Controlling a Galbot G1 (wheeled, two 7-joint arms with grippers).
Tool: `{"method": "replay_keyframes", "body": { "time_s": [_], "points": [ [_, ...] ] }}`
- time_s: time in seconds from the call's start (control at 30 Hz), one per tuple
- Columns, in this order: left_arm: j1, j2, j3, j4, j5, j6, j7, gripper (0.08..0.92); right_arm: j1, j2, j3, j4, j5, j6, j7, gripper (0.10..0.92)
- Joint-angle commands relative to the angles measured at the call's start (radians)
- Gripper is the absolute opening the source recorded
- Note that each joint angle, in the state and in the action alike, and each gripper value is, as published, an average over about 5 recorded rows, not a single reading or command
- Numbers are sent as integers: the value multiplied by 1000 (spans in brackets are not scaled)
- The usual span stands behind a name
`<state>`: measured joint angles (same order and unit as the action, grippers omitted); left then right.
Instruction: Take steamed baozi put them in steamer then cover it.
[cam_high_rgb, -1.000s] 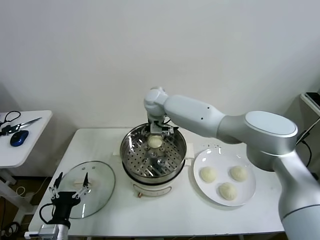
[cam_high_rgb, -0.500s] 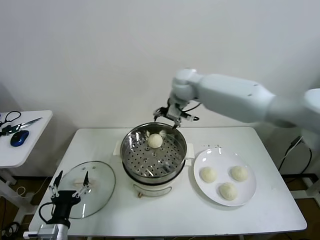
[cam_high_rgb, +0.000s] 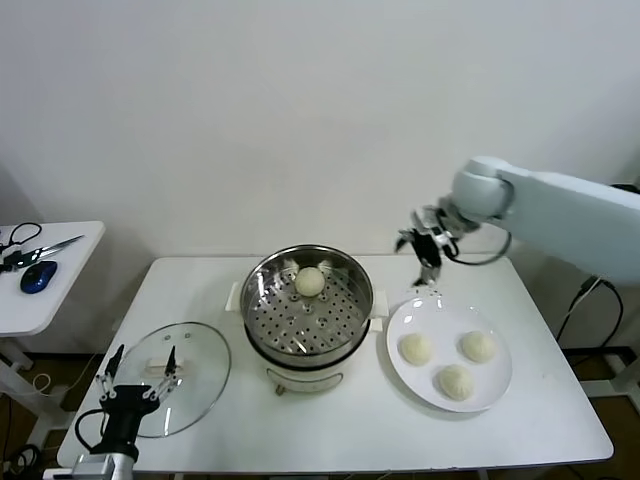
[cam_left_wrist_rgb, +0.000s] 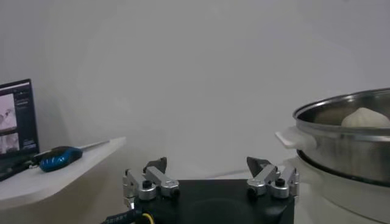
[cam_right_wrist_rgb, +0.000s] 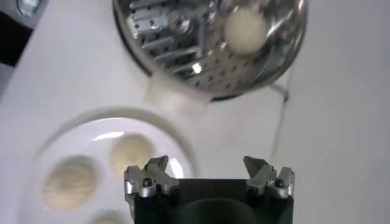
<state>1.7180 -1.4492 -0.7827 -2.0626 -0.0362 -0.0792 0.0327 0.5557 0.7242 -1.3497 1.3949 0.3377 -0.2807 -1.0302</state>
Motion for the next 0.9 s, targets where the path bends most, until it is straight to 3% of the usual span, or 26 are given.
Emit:
{"method": "replay_keyframes", "body": {
  "time_s": [0.03,0.33,0.9],
  "points": [
    [8,-2,-3,-1,0,-3,0,823,-157,-83,28,-48,-20,-76,-36,823],
    [16,-1,-12,8,-1,-7,0,823,-343,16,152,-130,-63,-80,-1,823],
    [24,-1,-19,18,-1,-11,-1,823,-417,134,193,-233,-136,-50,-7,823]
  ]
}}
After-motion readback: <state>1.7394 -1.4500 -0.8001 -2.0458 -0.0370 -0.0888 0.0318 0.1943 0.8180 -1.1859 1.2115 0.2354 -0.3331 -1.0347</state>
